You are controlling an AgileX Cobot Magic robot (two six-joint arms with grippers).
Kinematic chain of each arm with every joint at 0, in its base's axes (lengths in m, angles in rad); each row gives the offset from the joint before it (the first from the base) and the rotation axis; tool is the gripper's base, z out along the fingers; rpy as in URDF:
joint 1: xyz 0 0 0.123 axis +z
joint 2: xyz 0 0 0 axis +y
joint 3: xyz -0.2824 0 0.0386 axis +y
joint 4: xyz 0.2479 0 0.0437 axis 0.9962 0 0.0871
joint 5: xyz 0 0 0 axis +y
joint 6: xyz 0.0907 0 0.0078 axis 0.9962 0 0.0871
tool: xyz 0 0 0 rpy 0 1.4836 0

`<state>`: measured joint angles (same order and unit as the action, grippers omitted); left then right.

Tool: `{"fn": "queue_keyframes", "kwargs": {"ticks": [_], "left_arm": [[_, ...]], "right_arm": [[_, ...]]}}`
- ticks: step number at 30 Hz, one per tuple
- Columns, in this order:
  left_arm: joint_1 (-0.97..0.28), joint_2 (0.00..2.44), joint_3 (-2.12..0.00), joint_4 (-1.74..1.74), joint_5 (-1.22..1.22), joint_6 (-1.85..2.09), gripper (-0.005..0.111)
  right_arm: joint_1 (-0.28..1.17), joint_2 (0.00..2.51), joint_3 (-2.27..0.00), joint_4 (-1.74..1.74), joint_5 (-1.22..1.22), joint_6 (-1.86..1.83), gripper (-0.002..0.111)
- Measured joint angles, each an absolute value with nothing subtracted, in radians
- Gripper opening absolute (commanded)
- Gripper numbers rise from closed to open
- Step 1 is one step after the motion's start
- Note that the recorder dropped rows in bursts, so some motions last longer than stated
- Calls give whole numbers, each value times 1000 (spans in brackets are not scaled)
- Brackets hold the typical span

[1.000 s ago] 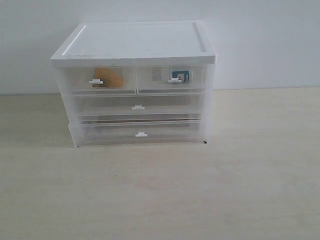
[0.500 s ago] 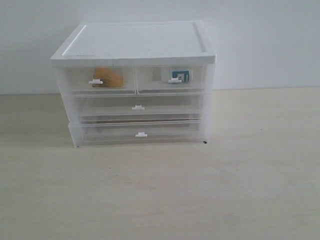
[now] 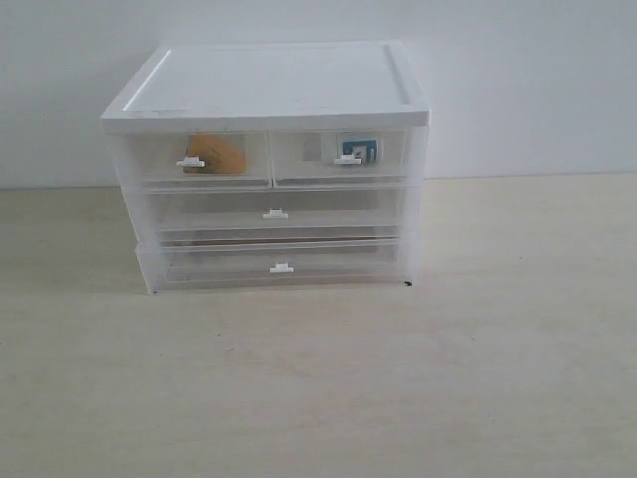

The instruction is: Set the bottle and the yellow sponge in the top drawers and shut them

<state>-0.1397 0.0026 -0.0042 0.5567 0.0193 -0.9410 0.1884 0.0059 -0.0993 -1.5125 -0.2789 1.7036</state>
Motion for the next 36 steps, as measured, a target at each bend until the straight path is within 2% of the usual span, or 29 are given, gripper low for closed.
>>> {"fn": "queue_keyframes", "kwargs": {"ticks": [19,28,36], "left_arm": [[-140,3,-4,549,23,-935,4],[-140,3,-4,58,36,-209,4],[-86,3,-4,-20,125,-45,4]], "right_arm": [[188,6,-99,-1513,-287,1705,0],[188,6,-99,-1513,-287,1705,0],[188,6,-99,-1511,-287,1705,0]]}}
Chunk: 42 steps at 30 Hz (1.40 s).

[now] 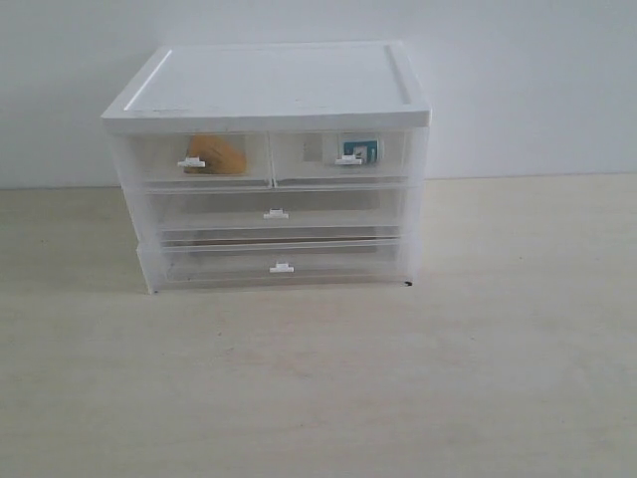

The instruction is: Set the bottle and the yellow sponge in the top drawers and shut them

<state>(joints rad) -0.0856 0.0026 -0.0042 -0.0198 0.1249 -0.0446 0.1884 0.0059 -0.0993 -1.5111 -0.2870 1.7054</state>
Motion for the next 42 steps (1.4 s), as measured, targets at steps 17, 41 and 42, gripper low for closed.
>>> {"fn": "queue_keyframes", "kwargs": {"ticks": [17,41,42], "left_arm": [[27,3,-2,-26,280,89,4],[27,3,-2,201,283,94,4],[27,3,-2,201,283,94,4]], "right_arm": [[188,6,-99,-1511,-287,1705,0],[188,6,-99,-1511,-290,1705,0],[188,6,-99,-1511,-290,1705,0]]}}
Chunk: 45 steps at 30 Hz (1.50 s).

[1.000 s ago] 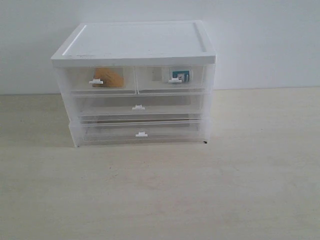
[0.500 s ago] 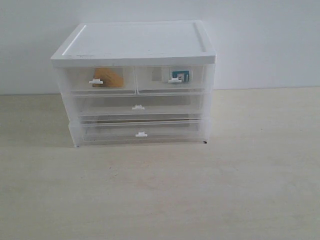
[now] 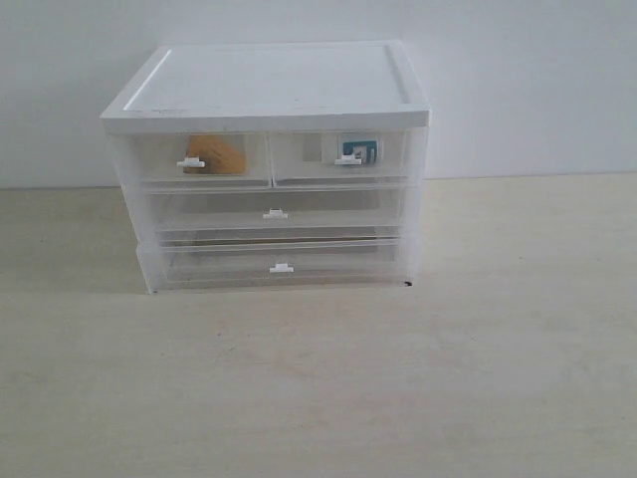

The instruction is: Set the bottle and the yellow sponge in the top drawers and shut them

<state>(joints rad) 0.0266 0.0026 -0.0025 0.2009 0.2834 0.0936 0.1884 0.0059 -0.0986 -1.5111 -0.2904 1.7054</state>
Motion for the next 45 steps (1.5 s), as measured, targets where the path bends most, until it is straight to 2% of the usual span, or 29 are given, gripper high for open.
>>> {"fn": "queue_keyframes", "kwargs": {"ticks": [8,12,16,20,24,31,37,40,45], "left_arm": [[27,3,-2,201,283,94,4],[27,3,-2,201,283,94,4],[27,3,-2,201,283,94,4],[27,3,-2,201,283,94,4],[27,3,-2,201,283,94,4],[27,3,-2,201,283,95,4],[27,3,-2,201,283,95,4],[27,3,-2,201,283,95,4],[27,3,-2,201,283,95,4]], "right_arm": [[219,5,-99,-1440,-307,1757,0],[219,4,-89,-979,-324,1866,0],[219,4,-42,-535,-303,1813,0],[219,4,-5,-188,-165,1628,0],[219,4,-3,-105,-41,1420,0],[83,4,0,-22,-7,555,0],[47,4,0,0,209,23,0],[47,4,0,0,295,-102,0],[47,4,0,0,313,-108,0]]}}
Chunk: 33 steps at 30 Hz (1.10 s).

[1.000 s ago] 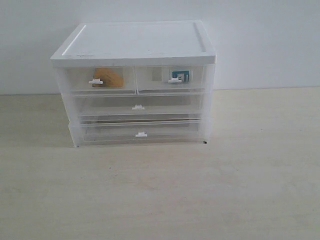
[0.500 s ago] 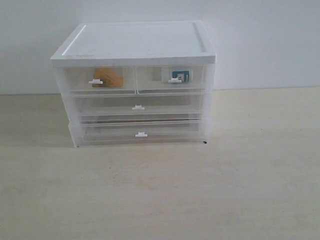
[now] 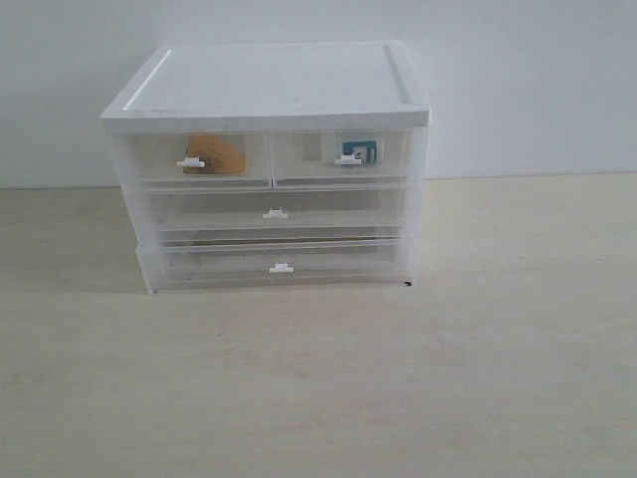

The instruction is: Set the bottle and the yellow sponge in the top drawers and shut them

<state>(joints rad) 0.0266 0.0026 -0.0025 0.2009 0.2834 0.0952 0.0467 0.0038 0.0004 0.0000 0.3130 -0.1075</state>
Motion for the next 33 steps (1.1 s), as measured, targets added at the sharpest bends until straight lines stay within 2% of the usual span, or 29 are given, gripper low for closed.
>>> {"fn": "queue_keyframes", "kwargs": {"ticks": [33], "left_arm": [[27,3,-2,201,283,95,4]], "right_arm": [[47,4,0,0,331,-101,0]]}}
